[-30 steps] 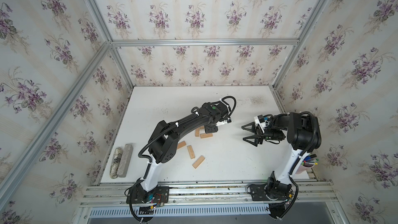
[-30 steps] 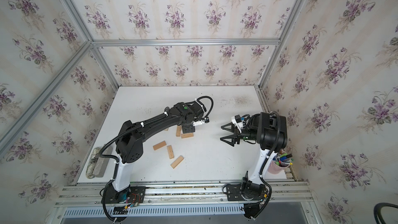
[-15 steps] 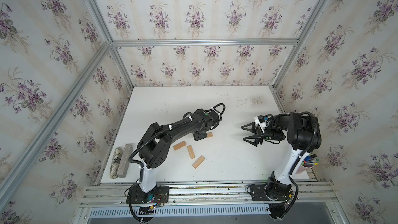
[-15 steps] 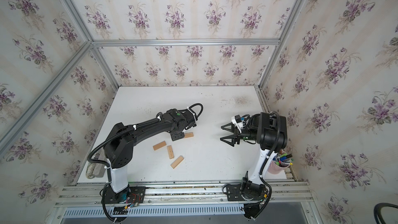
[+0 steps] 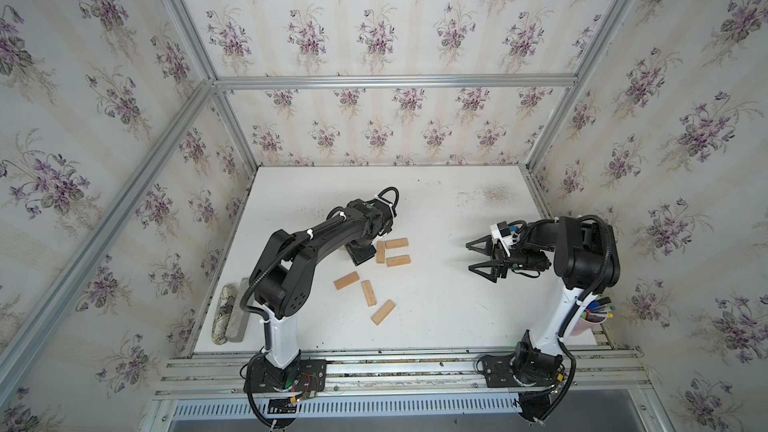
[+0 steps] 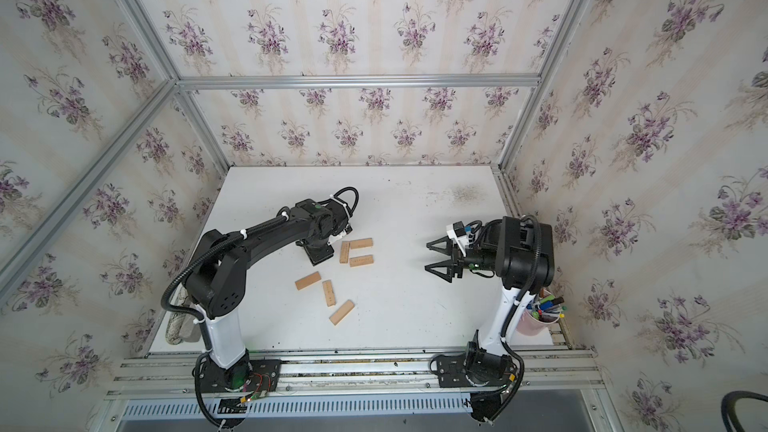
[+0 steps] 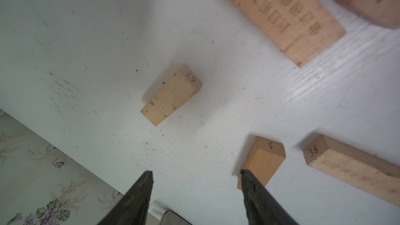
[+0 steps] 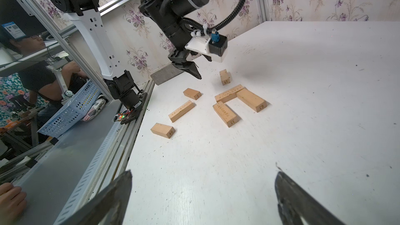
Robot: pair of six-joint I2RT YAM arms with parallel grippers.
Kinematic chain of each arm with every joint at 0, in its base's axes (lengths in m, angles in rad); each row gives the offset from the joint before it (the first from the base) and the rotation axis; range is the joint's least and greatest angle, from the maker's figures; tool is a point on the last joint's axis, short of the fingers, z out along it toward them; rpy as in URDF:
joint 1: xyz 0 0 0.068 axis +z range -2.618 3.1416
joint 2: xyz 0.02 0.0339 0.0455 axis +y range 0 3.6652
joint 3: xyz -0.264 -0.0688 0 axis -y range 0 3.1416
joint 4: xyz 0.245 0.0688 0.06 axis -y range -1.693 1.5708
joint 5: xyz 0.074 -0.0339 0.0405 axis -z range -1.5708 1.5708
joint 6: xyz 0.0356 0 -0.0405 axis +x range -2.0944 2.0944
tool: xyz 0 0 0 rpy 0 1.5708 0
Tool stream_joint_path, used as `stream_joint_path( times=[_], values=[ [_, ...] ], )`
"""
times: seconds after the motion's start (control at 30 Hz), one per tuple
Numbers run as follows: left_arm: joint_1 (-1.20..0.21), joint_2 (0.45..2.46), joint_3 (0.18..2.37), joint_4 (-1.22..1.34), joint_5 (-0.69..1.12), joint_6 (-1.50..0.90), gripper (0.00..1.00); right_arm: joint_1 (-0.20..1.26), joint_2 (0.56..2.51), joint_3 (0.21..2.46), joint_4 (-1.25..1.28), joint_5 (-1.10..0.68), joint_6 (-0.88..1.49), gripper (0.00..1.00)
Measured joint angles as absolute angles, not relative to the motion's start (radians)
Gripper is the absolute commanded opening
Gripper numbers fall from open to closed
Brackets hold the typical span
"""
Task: Assemble the number 8 with building blocks
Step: Adjust the building block at the center of the board.
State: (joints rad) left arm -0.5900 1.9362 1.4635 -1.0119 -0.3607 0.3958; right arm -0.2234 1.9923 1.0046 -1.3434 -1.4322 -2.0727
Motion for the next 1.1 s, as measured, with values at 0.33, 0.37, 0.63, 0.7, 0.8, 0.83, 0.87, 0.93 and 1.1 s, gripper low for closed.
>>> stream_joint_path(
  times=[0.33,0.37,0.63,0.7,0.8,0.83,0.87,0.93,1.1],
  values=[
    [-0.525,2.009,1.526,-0.91,-0.297,0.552,0.68,-0.223,1.992,1.005,-1.343,-1.432,-2.073,1.0],
    [-0.52,2.004,1.516,-0.901,-0.288,0.572,0.68,-0.223,1.992,1.005,-1.343,-1.432,-2.073,1.0],
    [-0.449,2.03,1.496,-0.862,-0.258,0.677,0.68,-0.223,1.992,1.005,-1.343,-1.432,-2.073,1.0],
    [-0.429,2.048,1.497,-0.861,-0.247,0.698,0.68,-0.223,1.992,1.005,-1.343,-1.432,-2.073,1.0],
    [-0.408,2.073,1.518,-0.849,-0.239,0.71,0.68,-0.223,1.992,1.005,-1.343,-1.432,-2.073,1.0],
    [-0.408,2.078,1.519,-0.845,-0.228,0.716,0.68,-0.224,1.992,1.005,-1.343,-1.432,-2.073,1.0],
    [-0.408,2.085,1.519,-0.847,-0.216,0.721,0.68,-0.224,1.992,1.005,-1.343,-1.432,-2.073,1.0],
    [-0.404,2.092,1.522,-0.85,-0.207,0.723,0.68,-0.223,1.992,1.005,-1.343,-1.432,-2.073,1.0],
    [-0.397,2.114,1.54,-0.876,-0.168,0.723,0.66,-0.223,1.992,1.005,-1.343,-1.432,-2.073,1.0]
  ],
)
